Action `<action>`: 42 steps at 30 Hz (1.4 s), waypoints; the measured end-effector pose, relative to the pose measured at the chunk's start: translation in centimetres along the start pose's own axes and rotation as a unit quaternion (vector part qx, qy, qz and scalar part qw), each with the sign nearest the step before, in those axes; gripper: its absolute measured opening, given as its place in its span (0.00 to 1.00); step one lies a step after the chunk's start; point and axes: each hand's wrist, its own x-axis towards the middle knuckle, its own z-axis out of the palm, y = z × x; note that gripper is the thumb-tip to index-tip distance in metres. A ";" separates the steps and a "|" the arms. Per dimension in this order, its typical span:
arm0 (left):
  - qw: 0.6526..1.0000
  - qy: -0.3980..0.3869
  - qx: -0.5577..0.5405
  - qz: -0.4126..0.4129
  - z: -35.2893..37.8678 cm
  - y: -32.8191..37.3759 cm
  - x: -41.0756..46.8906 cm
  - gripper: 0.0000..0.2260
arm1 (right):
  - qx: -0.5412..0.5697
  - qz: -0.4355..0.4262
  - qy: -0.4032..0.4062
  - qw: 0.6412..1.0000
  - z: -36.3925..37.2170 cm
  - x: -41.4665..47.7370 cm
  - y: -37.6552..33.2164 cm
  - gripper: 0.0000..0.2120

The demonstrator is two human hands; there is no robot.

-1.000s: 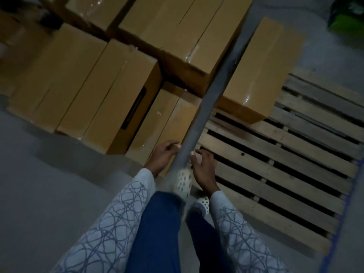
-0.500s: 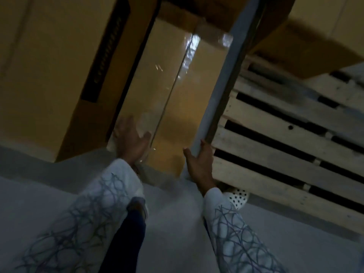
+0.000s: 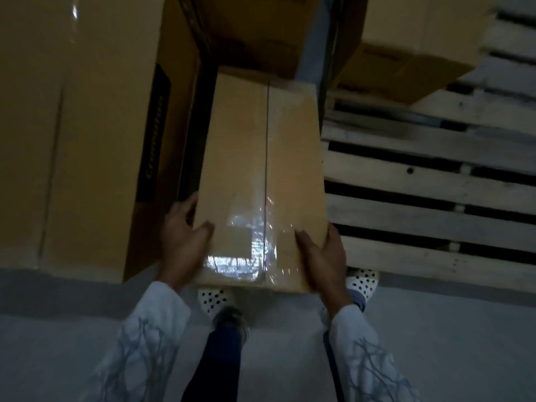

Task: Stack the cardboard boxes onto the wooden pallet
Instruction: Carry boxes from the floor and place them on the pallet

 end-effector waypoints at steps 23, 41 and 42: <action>0.966 -0.206 -0.117 -0.105 13.2 11.6 -19.2 0.29 | 0.017 0.074 0.070 0.995 -26.9 -5.9 7.9 0.39; 0.969 -0.200 -0.056 -0.136 23.5 11.3 -8.4 0.38 | 0.032 0.073 -0.024 0.997 -27.3 11.3 4.7 0.27; 0.966 -0.206 -0.071 -0.139 23.8 11.6 -7.9 0.35 | 0.039 0.076 -0.020 0.996 -27.0 11.5 4.3 0.27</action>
